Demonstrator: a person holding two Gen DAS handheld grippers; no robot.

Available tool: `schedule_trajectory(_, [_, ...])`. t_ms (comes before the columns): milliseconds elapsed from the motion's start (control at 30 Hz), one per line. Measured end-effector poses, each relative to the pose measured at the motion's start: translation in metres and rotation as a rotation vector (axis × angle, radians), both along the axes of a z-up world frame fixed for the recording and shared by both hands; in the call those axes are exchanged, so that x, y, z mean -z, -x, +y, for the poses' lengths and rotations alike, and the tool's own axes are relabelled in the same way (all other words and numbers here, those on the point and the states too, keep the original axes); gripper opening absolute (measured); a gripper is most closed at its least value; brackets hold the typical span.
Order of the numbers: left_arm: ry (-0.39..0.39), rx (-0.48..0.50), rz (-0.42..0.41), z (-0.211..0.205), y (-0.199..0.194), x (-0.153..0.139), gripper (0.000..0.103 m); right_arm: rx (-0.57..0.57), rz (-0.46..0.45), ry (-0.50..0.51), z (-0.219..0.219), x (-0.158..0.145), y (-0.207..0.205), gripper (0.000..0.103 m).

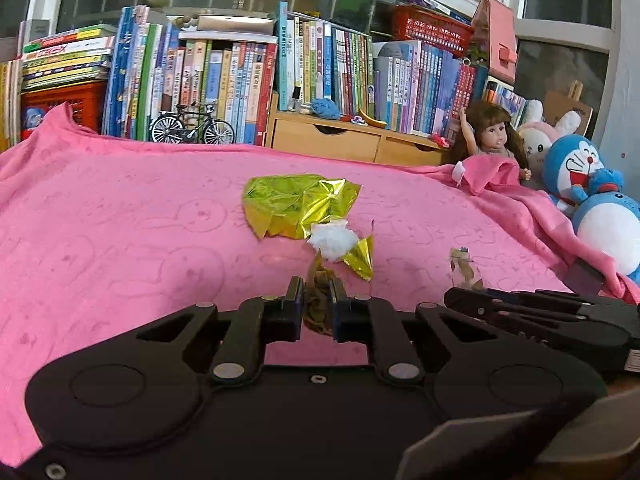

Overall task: Organize books
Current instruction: 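Lower both held items toward the black bag below the table edge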

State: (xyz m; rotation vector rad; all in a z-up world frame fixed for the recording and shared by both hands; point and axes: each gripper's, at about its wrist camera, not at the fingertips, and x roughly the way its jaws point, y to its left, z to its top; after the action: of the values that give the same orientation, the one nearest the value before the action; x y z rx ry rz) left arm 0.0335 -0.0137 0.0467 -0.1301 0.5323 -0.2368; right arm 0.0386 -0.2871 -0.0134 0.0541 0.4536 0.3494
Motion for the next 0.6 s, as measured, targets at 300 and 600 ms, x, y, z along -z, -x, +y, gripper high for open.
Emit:
schedule_trajectory(300, [0.046, -0.033, 0.018, 0.020, 0.055, 0.008, 0.012, -0.097, -0.021, -0.021, 0.027, 0.003, 0.057, 0.020])
schedule_trajectory(600, [0.080, -0.068, 0.080, 0.032, 0.115, 0.027, 0.012, -0.173, -0.015, 0.005, 0.044, 0.014, 0.113, 0.020])
